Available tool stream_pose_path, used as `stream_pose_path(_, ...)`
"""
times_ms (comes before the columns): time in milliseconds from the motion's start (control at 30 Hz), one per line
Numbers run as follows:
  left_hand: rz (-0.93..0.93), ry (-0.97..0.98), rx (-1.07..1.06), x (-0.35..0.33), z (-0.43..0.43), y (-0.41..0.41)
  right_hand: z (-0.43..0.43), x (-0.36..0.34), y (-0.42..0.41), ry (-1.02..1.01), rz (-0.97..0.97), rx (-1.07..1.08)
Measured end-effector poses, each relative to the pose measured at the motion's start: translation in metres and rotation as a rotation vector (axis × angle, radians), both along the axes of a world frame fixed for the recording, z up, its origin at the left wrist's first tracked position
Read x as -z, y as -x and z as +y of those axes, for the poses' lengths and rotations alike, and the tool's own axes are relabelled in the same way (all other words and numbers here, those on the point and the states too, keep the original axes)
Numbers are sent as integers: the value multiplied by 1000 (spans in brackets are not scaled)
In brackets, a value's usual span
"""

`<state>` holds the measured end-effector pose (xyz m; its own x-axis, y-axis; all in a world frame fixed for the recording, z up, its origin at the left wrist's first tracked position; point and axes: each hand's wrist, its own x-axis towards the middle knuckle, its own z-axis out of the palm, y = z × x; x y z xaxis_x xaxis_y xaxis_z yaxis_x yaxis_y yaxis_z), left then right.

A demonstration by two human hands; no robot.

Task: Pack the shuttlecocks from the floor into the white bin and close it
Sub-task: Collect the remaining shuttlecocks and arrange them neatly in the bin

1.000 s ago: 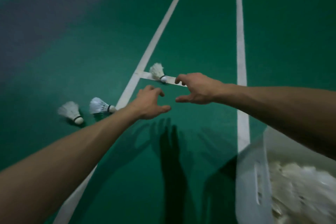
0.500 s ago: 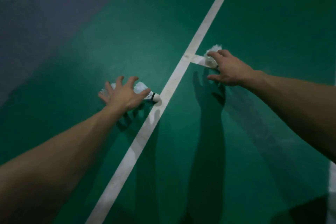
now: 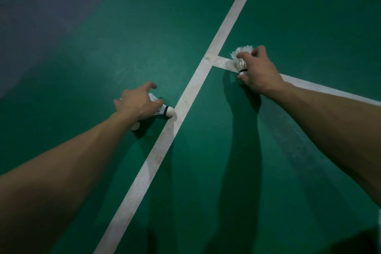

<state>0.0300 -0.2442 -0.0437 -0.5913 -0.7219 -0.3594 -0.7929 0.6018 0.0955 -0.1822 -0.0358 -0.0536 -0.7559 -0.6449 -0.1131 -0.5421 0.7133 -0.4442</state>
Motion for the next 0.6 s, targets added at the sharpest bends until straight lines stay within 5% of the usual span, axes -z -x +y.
stream_pose_path(233,-125,-232,162,-13,-12,8,-5,2,0,25,37,-4)
stream_pose_path(333,-187,-348,53,-18,-15,1,-4,-3,-3,-23,-33,-60)
stream_pose_path(433,-123,-381,-12,-18,-8,0,0,-11,-11,-54,-73,-79)
stream_pose_path(600,115,-420,200,-30,41,15,21,-34,-29,-38,-152,-147)
